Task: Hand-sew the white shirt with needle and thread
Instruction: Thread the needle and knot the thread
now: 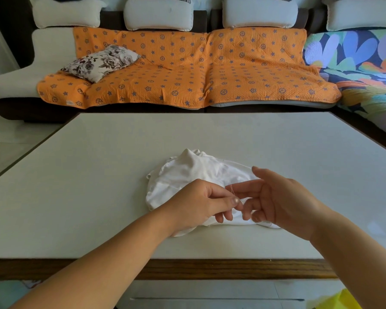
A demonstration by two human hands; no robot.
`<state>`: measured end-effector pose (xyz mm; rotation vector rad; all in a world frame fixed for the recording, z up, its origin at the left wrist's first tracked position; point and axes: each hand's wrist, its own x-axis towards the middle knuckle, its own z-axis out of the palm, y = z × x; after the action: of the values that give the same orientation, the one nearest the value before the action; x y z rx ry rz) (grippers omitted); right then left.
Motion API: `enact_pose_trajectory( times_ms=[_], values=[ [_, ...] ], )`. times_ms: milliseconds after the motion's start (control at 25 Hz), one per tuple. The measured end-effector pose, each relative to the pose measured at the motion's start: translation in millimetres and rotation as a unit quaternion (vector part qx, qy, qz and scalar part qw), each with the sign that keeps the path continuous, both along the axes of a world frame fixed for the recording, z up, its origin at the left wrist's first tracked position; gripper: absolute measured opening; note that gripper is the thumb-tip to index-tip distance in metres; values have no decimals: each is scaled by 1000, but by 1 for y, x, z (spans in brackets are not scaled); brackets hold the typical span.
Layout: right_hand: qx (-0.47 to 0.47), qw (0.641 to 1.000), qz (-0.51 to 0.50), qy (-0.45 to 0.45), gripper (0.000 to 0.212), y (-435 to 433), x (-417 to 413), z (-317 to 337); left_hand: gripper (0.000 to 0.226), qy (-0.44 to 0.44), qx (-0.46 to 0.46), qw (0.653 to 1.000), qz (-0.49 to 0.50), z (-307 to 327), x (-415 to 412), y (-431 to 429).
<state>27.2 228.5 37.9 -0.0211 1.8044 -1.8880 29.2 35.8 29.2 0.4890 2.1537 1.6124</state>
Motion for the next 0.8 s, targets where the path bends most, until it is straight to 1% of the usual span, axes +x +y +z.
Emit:
enact_pose_trajectory(
  times_ms=[80,160,200,280,400,600,800],
  values=[
    [30,998,43,38,41,0,2,0,17,2,3,1000,2,-1,-1,0],
    [62,993,49,89,29,-2,5,0,18,6,1,1000,2,-1,-1,1],
    [71,991,44,107,27,-4,7,-1,21,10,-2,1000,0,0,-1,1],
    [70,990,21,123,26,-7,9,-2,27,15,-8,1000,-4,0,-1,0],
    [58,989,-16,136,25,-11,10,-3,18,9,-10,1000,-2,-2,-2,-1],
    [68,985,-36,155,31,-13,11,-4,20,13,-21,1000,1,-4,-3,-1],
    [60,983,-76,156,23,-14,10,-6,23,27,-46,999,9,-1,0,0]
  ],
)
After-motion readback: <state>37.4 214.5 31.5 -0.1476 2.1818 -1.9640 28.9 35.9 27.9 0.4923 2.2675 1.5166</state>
